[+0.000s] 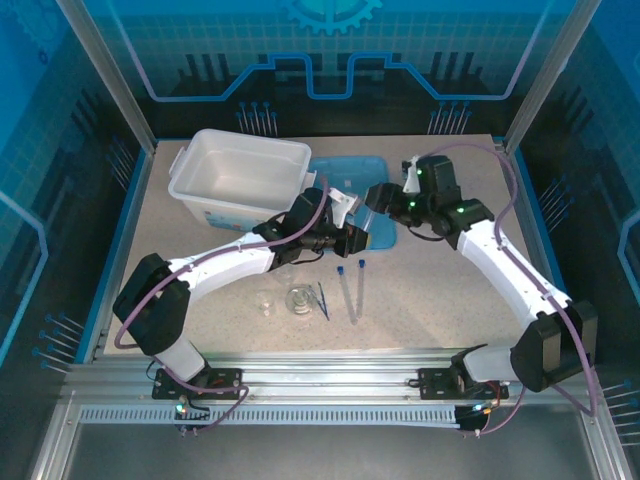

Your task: Organize the chemistry lab equipment

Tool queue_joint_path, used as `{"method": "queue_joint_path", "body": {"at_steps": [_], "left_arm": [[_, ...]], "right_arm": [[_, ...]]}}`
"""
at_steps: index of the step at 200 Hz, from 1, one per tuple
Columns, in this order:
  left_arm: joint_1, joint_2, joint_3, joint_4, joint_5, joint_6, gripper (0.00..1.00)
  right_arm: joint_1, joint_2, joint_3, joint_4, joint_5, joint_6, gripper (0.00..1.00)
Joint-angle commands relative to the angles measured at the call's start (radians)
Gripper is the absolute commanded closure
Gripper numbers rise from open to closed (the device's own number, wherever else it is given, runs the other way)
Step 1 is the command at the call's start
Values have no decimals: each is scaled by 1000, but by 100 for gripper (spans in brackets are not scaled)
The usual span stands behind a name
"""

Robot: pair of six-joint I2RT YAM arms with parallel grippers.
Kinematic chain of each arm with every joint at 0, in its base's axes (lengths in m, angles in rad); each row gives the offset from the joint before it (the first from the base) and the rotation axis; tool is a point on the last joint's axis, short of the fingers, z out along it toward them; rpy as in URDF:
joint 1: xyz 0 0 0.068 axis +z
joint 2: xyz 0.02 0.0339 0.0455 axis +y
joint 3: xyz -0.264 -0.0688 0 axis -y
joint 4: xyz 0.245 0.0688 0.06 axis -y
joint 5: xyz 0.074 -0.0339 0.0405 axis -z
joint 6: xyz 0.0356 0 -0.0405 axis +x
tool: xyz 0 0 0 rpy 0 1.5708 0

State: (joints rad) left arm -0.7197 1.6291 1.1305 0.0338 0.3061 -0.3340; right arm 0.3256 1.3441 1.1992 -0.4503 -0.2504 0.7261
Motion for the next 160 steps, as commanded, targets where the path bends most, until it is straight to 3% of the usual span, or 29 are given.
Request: {"method": "queue_joint_path", "body": {"at_steps": [1, 27, 72, 105, 160], "left_arm": [[8, -5, 37, -79, -89, 151, 99], [3, 3, 46, -86, -156, 243, 99], [-10, -21, -9, -40, -197, 371, 100], [-41, -28, -43, -12, -204, 441, 100], [-65, -38, -67, 9, -225, 474, 100]], "right_arm": [[-61, 27, 132, -167, -131, -140, 35], [-117, 91, 214, -305, -251, -248, 34], [-199, 91, 173, -324, -346, -283, 35], [-200, 99, 151, -280, -401, -268, 41], [-179, 128, 144, -288, -388, -279, 47]]}}
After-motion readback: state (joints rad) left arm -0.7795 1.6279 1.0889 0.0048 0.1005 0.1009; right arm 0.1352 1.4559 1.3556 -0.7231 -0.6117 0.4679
